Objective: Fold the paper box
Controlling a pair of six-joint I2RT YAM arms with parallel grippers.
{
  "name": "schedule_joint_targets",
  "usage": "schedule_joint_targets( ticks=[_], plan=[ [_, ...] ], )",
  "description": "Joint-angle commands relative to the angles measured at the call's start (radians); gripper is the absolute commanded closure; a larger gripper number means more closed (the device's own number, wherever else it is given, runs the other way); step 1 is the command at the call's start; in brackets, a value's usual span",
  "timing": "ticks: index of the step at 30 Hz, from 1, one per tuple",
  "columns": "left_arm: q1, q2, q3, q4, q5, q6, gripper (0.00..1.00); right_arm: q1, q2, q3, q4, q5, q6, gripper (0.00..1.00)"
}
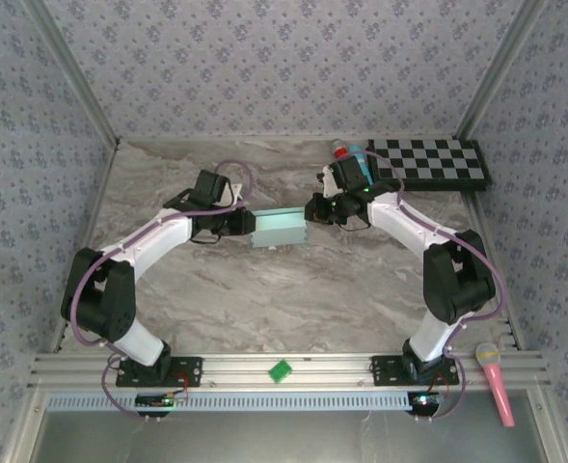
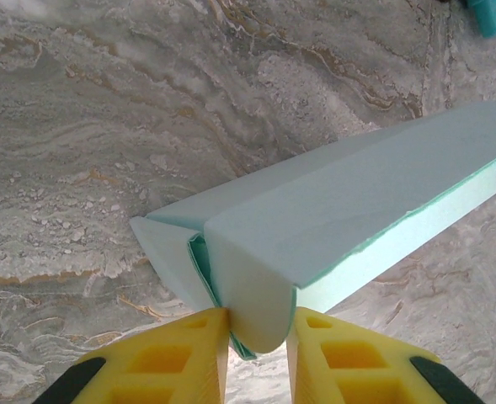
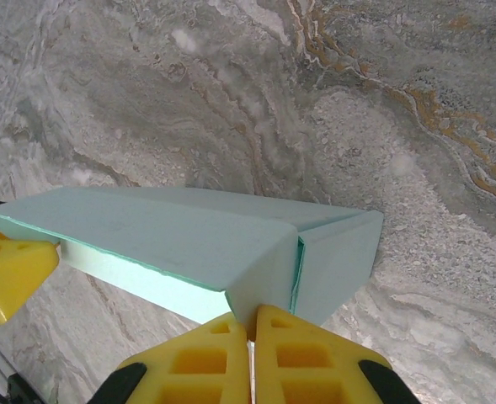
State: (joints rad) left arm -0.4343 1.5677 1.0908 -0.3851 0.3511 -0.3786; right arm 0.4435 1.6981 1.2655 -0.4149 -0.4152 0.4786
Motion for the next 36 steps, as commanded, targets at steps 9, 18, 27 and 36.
schedule_joint_targets(
  ticks=[9,18,27,36],
  plan=[
    [-0.016,-0.003,-0.02,-0.029,-0.03,0.024,0.8,0.015,0.033,-0.028,-0.072,0.052,-0.016,0.92],
    [-0.023,-0.005,-0.032,-0.044,-0.048,0.036,0.8,0.036,0.051,-0.032,-0.107,0.101,-0.032,0.92],
    [-0.023,-0.027,-0.023,-0.05,-0.051,0.049,0.75,0.035,0.045,-0.037,-0.114,0.109,-0.036,0.92],
    [-0.023,-0.048,-0.007,-0.055,-0.06,0.058,0.68,0.036,0.041,-0.035,-0.111,0.107,-0.033,0.92]
  ],
)
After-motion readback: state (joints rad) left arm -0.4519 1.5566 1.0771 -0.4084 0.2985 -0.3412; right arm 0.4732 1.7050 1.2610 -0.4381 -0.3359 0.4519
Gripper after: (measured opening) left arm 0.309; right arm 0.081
